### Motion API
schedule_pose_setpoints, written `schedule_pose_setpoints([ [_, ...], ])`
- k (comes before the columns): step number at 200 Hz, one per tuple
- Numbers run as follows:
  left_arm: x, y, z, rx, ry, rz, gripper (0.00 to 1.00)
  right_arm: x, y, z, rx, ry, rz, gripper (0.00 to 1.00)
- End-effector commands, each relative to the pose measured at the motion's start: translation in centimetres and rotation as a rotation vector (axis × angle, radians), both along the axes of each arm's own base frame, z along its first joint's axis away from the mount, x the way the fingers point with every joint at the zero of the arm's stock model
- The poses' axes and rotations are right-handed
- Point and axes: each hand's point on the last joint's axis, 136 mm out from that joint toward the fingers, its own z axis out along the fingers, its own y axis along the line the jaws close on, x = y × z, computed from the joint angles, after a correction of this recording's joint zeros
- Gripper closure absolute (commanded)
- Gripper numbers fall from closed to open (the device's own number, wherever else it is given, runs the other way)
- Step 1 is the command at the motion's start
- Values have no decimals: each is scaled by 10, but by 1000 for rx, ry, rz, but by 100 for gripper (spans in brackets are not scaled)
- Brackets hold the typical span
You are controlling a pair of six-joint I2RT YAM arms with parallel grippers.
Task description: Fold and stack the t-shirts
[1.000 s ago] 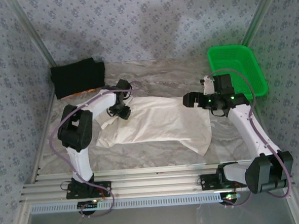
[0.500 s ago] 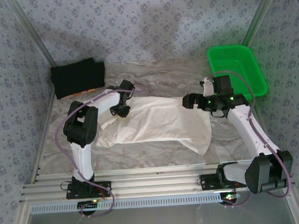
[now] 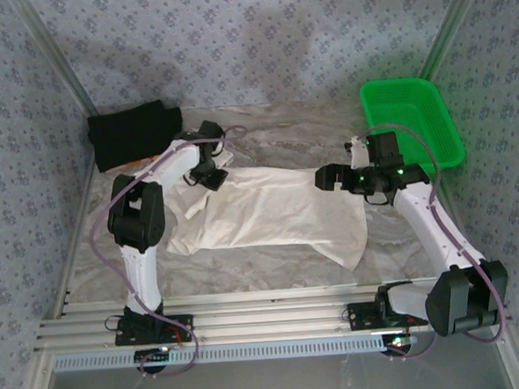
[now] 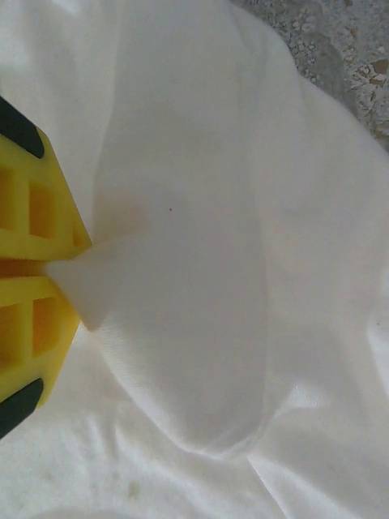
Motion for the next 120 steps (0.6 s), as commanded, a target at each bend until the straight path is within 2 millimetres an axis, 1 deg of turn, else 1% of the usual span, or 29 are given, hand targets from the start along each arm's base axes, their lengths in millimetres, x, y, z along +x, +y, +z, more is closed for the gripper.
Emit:
schedule_pose_setpoints([
  [1, -19, -7, 0, -129, 163, -14, 91, -5, 5, -12, -1, 47, 11, 0],
  [31, -27, -10, -1, -251, 278, 23, 92, -5, 13, -16, -7, 55, 30, 0],
  [54, -30, -12, 2, -347, 340, 60, 93, -4, 23, -17, -5, 62, 47, 0],
  [72, -31, -13, 4, -416, 384, 86, 93, -4, 31, -26, 0, 100, 43, 0],
  [78, -31, -14, 4, -443, 397, 97, 93, -6, 36, -30, 13, 125, 46, 0],
  [82, -31, -15, 5, -464, 406, 104, 93, -2, 40, -29, 29, 112, 48, 0],
  [120, -28, -17, 9, -611, 481, 167, 92, -1, 79, -37, 94, 138, 74, 0],
])
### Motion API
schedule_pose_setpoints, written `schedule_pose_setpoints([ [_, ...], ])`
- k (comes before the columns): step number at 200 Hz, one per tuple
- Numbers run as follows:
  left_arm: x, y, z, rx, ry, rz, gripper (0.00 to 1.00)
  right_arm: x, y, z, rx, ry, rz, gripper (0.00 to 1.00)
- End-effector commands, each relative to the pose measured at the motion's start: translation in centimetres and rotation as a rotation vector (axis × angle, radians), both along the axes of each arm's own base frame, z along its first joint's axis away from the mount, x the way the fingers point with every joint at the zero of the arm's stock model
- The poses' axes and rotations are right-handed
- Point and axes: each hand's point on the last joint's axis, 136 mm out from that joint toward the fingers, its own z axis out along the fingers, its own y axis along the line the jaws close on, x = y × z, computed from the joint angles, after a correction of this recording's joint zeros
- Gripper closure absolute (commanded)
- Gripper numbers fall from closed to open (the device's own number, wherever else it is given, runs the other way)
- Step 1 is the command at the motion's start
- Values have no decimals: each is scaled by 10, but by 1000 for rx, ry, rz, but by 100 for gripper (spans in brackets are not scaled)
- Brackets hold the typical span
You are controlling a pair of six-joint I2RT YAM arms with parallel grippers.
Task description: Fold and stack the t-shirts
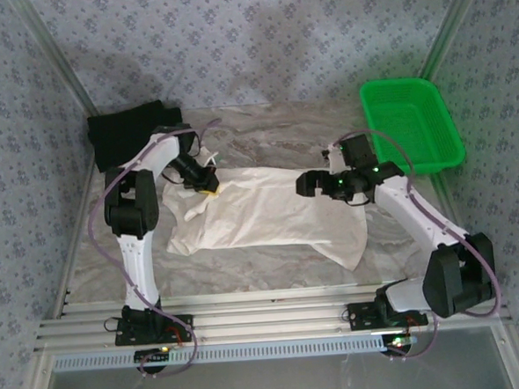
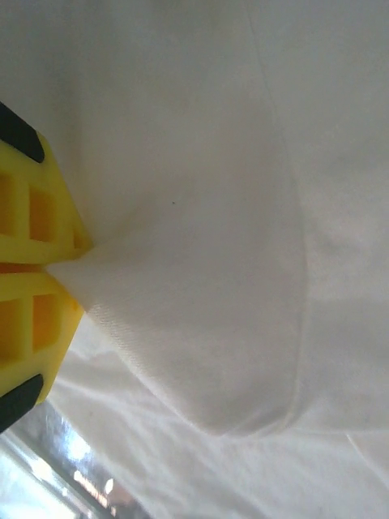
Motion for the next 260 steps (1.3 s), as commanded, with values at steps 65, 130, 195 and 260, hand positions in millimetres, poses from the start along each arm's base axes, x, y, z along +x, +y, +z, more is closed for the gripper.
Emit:
schedule_pose_setpoints([
  [65, 4, 1, 1, -197, 145, 138, 78, 5, 84, -36, 121, 180, 6, 4],
  [130, 31, 51, -21, 135, 26, 267, 77, 21, 157, -51, 257, 257, -9, 26],
  [195, 41, 75, -2, 247, -85, 315, 66, 34, 203, -59, 257, 278, 9, 40],
  [260, 5, 76, 92, 149, -263, 452, 61, 36, 226, -80, 231, 314, 14, 58],
])
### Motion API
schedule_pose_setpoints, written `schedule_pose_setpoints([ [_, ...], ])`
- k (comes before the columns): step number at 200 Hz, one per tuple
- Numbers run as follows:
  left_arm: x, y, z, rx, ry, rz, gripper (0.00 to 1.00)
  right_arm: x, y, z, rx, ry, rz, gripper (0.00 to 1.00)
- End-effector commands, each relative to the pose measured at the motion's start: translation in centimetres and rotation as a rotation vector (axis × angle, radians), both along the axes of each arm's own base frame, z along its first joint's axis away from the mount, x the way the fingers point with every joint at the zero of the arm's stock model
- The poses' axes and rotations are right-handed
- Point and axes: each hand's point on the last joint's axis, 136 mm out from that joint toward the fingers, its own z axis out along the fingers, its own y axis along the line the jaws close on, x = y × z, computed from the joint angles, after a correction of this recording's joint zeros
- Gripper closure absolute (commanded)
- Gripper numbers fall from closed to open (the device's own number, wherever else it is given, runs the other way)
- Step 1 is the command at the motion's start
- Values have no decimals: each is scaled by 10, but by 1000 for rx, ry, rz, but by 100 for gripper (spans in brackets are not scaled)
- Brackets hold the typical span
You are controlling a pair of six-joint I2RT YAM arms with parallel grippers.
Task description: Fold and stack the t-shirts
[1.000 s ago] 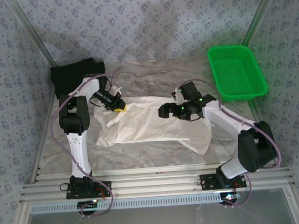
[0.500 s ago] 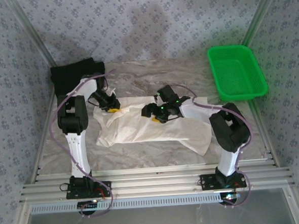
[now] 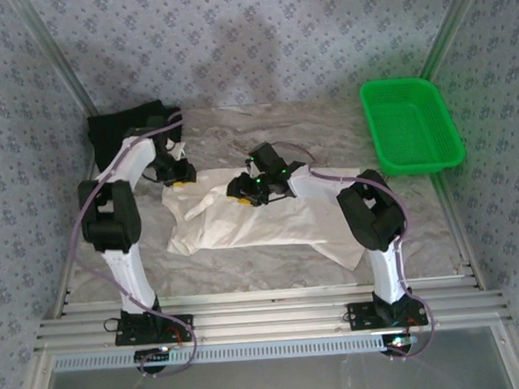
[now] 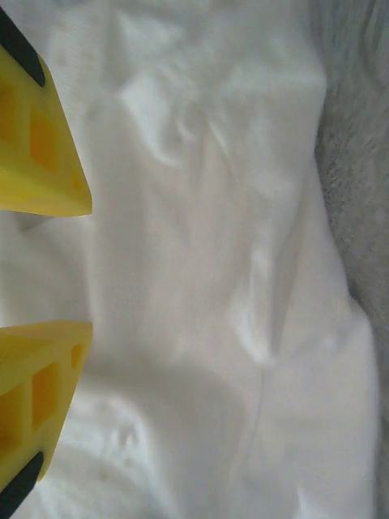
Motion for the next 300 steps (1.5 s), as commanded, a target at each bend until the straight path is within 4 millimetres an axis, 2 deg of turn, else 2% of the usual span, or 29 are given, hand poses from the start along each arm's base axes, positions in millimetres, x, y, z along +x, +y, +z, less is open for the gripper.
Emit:
schedule_pose_setpoints([
  [1, -19, -6, 49, -78, -93, 49, 61, -3, 11, -8, -16, 21, 5, 58],
  [27, -53, -7, 46, -109, -73, 79, 60, 5, 18, -18, -32, 18, 13, 60],
  [45, -69, -7, 44, -124, -99, 92, 60, 14, 22, -22, -48, 5, 15, 60],
  [68, -83, -6, 41, -141, -124, 110, 60, 25, 24, -30, -59, -1, 3, 61],
  [105, -101, 0, 20, -128, -90, 161, 59, 37, 29, -47, -87, 12, 1, 62],
  [169, -113, 7, -1, -107, -75, 211, 61, 52, 25, -61, -134, 16, -17, 60],
  [221, -118, 8, -13, -102, -51, 226, 61, 65, 26, -61, -156, -11, -21, 56],
  [240, -113, 8, -15, -107, -69, 232, 61, 67, 29, -64, -158, -4, -16, 56],
  [300, -118, 10, -24, -96, -54, 234, 61, 75, 36, -64, -151, -19, -22, 62],
])
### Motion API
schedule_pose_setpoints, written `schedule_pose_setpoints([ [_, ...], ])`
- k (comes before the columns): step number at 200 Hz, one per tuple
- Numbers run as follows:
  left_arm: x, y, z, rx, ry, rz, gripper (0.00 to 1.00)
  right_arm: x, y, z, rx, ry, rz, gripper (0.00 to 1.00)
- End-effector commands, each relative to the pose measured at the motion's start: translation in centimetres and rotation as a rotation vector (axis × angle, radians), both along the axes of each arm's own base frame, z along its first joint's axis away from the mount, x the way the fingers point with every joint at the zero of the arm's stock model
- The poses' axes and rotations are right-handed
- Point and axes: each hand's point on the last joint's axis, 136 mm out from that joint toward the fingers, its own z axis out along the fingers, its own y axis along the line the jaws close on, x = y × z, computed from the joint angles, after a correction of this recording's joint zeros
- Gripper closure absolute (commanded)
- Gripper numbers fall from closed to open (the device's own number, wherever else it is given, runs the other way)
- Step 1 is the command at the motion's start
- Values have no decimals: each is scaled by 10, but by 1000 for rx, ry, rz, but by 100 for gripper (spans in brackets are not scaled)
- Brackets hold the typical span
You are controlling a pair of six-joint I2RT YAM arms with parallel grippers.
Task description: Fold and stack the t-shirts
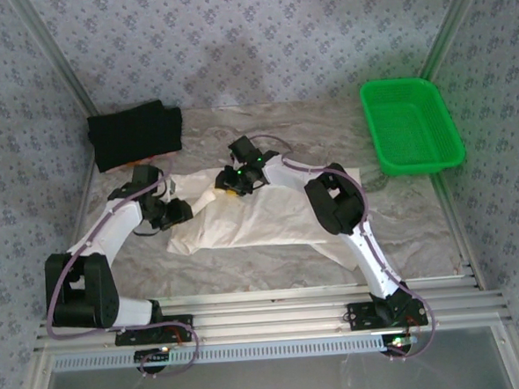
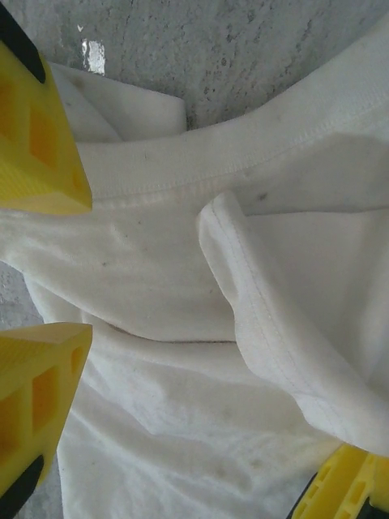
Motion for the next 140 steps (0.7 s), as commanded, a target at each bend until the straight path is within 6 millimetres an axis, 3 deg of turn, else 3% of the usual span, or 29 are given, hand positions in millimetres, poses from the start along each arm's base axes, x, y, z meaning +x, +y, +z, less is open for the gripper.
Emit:
schedule_pose_setpoints([
  [1, -2, 1, -2, 4, -6, 9, 61, 5, -1, -12, -34, 2, -6, 62],
  [80, -6, 10, -15, 39, 13, 50, 61, 9, 3, 8, -9, -30, -1, 78],
  [140, -3, 13, -21, 28, 13, 86, 60, -2, -2, 18, -3, -26, 14, 91],
])
